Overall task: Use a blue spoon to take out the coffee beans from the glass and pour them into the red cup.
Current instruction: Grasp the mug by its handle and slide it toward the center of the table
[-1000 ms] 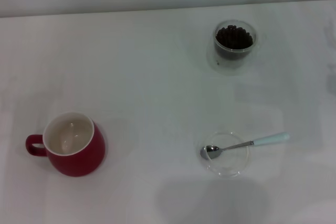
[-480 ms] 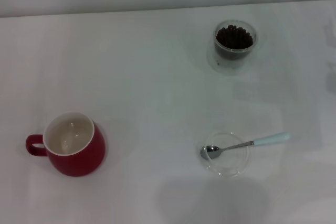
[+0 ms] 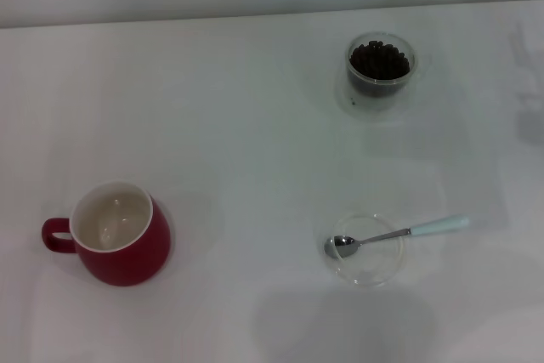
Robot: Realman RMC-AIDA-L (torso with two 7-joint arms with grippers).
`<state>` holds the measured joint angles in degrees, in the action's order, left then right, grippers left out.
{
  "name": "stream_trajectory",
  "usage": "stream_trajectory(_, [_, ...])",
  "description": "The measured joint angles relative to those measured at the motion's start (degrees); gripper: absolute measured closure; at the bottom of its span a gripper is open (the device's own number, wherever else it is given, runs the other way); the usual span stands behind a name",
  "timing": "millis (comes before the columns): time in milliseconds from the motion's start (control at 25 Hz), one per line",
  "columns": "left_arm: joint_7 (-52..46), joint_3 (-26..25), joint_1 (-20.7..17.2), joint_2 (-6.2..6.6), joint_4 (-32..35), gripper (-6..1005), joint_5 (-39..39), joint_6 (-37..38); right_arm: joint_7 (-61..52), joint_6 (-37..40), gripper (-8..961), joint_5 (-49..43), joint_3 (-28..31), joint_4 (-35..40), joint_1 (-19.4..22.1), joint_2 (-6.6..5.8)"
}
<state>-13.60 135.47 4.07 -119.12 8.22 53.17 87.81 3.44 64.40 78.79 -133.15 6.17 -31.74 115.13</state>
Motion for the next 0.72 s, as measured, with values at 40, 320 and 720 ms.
stream_trajectory(40, [0.0, 1.2, 0.2, 0.03, -0.9, 112, 0.0, 0.2, 0.0, 0.0, 155, 0.0, 0.0, 0.0, -0.1, 0.00])
stream_trajectory(320, [0.6, 8.6, 0.4, 0.03, -4.4, 111, -0.1, 0.3, 0.0, -0.1, 155, 0.0, 0.0, 0.0, -0.2, 0.00])
stream_trajectory(720, [2.3, 16.8, -0.3, 0.03, -9.0, 112, -1.0, 3.2, 0.0, -0.1, 155, 0.0, 0.0, 0.0, -0.6, -0.08])
